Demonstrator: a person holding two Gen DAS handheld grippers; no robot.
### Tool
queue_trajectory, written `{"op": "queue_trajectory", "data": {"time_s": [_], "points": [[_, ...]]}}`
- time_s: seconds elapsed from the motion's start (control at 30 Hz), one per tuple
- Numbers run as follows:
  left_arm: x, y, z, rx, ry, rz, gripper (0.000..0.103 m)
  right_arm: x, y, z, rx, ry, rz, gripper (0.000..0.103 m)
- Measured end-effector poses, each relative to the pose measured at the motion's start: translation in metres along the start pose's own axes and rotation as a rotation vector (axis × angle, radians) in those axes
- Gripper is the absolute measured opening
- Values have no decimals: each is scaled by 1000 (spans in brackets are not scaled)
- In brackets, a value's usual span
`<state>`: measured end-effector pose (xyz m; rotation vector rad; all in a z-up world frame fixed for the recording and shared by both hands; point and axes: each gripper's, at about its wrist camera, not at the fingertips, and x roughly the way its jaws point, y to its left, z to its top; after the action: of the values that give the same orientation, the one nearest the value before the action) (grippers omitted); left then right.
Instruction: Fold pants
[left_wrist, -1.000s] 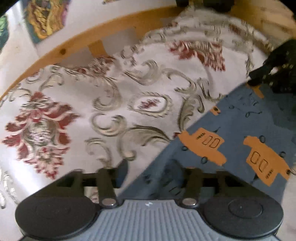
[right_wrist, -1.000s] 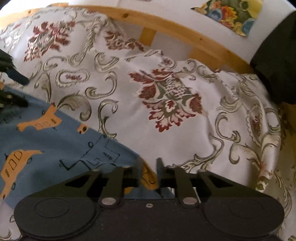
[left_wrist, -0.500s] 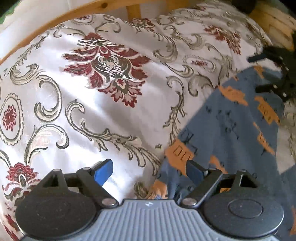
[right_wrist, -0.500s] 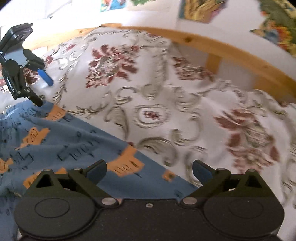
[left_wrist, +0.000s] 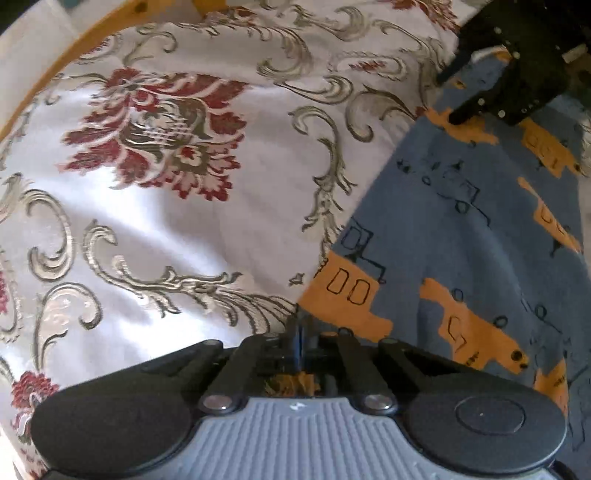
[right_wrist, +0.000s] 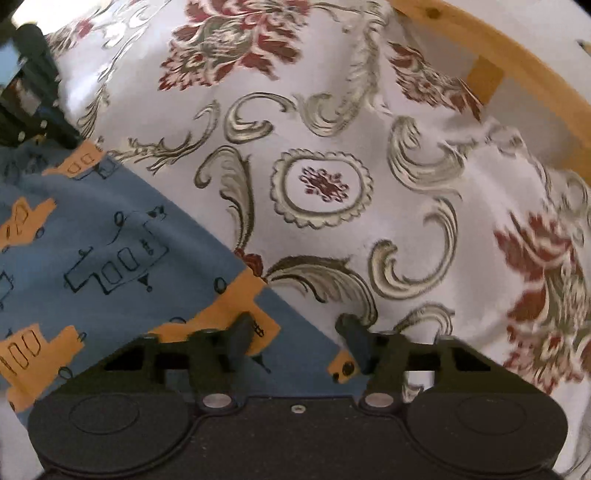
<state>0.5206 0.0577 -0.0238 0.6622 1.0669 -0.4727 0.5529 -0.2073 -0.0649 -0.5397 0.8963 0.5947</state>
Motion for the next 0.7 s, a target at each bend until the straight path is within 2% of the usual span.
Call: {"op": "queue_trajectory", "data": {"time_s": [0.03, 0.1, 0.27, 0.57, 0.7], "points": [[-2, -1, -2, -6, -8, 17, 1, -1, 0, -1, 6, -10, -8, 25], [-7, -4, -6, -19, -28, 47, 0, -2, 0, -2, 7, -17, -28, 2], [-26, -12, -16, -66, -97, 115, 0, -16, 7, -11, 6, -78, -61, 0], [-55, -38, -28, -14, -224, 288, 0, -53, 22, -21, -18, -187, -98, 0], [-68, -47, -39, 2, -281, 311, 0, -82, 35, -39, -8, -266, -118, 0]]}}
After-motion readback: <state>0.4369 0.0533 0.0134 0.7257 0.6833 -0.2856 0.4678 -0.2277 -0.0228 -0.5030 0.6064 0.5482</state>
